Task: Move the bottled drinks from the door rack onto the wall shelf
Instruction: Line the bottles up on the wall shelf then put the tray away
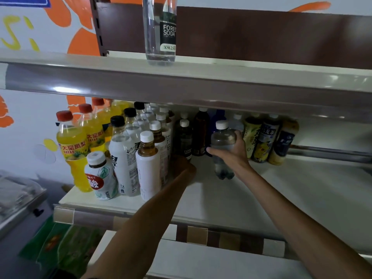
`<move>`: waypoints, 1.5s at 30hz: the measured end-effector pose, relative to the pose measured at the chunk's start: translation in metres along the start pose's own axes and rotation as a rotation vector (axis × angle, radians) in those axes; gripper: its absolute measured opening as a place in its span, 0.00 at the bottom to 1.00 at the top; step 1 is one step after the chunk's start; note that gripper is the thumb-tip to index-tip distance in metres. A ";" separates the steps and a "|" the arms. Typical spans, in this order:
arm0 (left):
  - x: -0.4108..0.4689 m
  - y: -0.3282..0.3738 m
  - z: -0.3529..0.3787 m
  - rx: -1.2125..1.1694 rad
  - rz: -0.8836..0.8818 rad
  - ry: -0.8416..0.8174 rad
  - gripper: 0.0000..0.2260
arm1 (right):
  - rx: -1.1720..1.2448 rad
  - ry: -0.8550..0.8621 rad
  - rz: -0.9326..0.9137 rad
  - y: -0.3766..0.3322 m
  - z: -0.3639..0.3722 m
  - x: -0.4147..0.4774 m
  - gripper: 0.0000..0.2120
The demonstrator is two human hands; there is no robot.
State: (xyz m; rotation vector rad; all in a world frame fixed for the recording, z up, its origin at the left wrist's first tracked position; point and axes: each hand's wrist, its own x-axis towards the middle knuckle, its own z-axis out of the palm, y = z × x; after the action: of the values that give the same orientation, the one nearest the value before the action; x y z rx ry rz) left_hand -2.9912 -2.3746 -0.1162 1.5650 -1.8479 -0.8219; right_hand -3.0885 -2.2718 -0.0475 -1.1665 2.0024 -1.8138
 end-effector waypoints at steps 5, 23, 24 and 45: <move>-0.024 -0.003 -0.023 -0.030 -0.006 0.014 0.21 | 0.046 -0.075 0.112 -0.002 0.024 -0.004 0.31; -0.075 -0.037 -0.071 0.314 0.122 -0.468 0.16 | -0.205 -0.358 0.249 0.016 0.077 -0.019 0.39; -0.075 -0.037 -0.070 0.323 0.129 -0.465 0.17 | -0.244 -0.378 0.239 0.019 0.074 -0.022 0.38; -0.059 -0.048 -0.059 0.341 0.219 -0.424 0.19 | -0.184 -0.412 0.223 0.043 0.114 -0.013 0.41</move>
State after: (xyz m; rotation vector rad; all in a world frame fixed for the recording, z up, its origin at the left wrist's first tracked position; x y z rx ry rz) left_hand -2.9076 -2.3271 -0.1174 1.4185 -2.5266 -0.8139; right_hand -3.0274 -2.3518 -0.1172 -1.1915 1.9847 -1.1908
